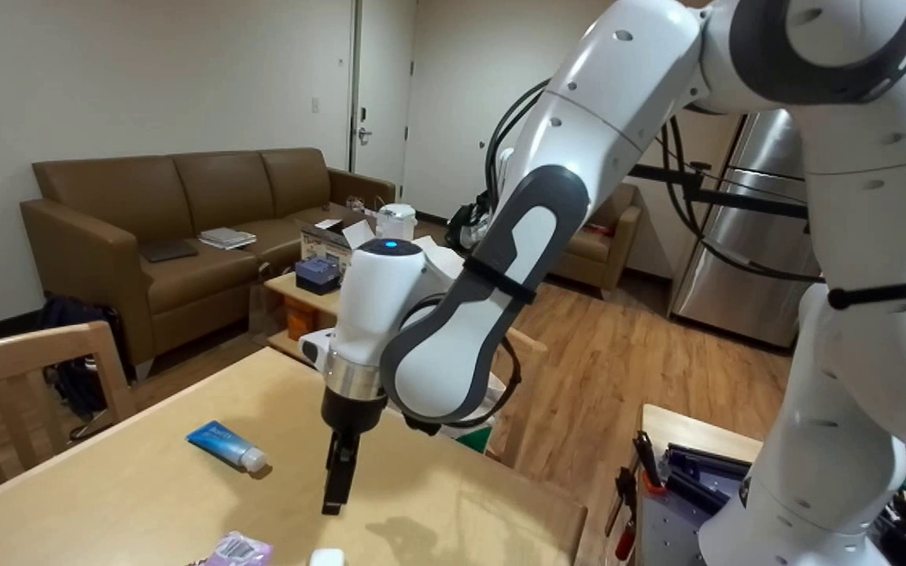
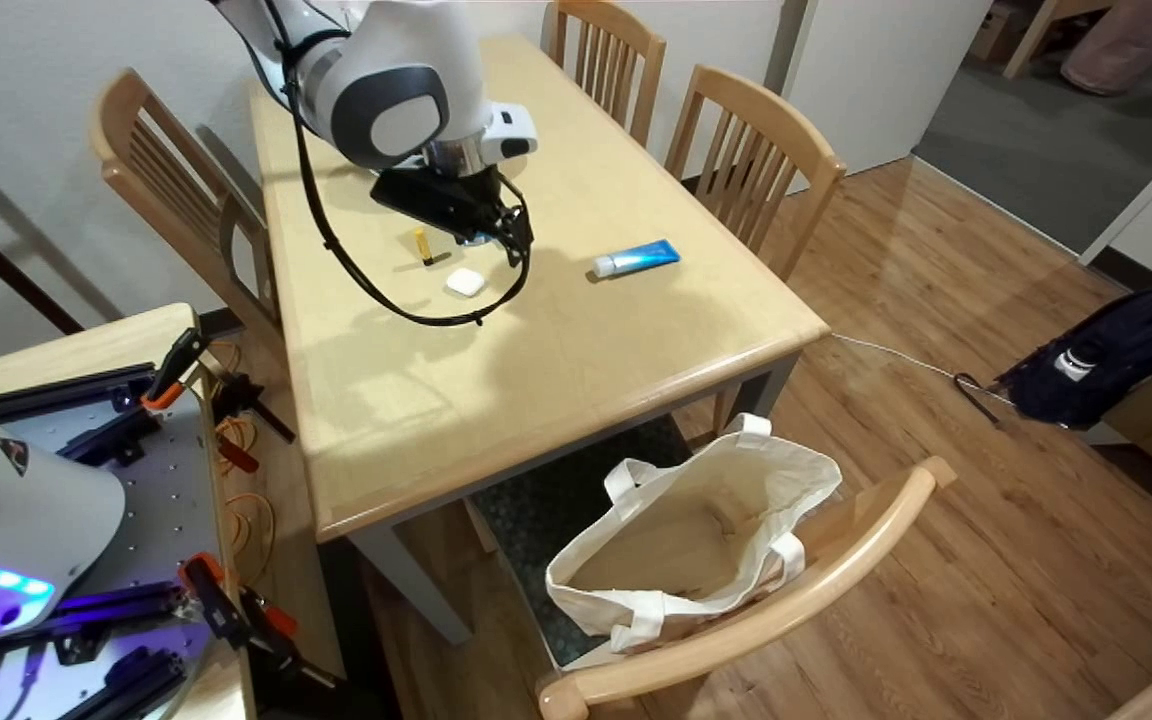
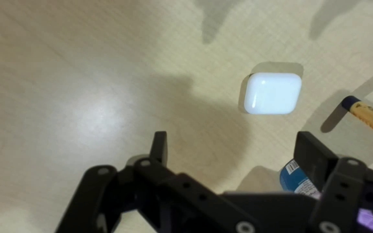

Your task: Remove the small white item from the table and put it in the bag

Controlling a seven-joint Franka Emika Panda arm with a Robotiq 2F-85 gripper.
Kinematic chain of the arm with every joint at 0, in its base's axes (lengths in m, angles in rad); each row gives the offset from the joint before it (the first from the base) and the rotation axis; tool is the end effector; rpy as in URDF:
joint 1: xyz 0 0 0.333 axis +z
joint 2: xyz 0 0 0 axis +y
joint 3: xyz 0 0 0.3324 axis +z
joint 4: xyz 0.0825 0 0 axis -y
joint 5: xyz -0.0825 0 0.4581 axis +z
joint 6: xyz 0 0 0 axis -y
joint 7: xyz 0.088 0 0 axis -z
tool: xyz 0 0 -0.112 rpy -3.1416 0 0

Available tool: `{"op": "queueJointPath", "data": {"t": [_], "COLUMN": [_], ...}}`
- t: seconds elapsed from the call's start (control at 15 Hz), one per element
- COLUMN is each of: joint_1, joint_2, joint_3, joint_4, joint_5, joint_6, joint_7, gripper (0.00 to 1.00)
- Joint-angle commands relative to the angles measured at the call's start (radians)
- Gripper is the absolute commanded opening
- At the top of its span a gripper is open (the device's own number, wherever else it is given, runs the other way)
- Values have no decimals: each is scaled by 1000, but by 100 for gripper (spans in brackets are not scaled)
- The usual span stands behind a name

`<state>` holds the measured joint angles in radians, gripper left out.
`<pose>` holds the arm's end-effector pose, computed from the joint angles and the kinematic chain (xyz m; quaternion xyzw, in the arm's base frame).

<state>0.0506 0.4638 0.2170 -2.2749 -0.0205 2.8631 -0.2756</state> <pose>0.5584 0.1631 0.1107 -0.9615 -0.2629 -0.0679 0.0436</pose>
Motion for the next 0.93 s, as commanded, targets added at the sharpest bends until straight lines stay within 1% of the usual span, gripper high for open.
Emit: {"op": "queueJointPath", "data": {"t": [0.0,0.2,0.4,0.47,0.6,0.87], "joint_1": [-65,-46,25,36,71,137], "joint_2": [88,112,112,116,126,149], "joint_3": [93,96,42,37,17,-14], "joint_4": [78,115,112,113,116,119], "joint_5": [40,18,-18,-20,-31,-46], "joint_6": [-36,-99,-154,-168,-184,-176], "joint_7": [-62,-39,15,15,29,66], "gripper": [100,100,100,100,100,100]}}
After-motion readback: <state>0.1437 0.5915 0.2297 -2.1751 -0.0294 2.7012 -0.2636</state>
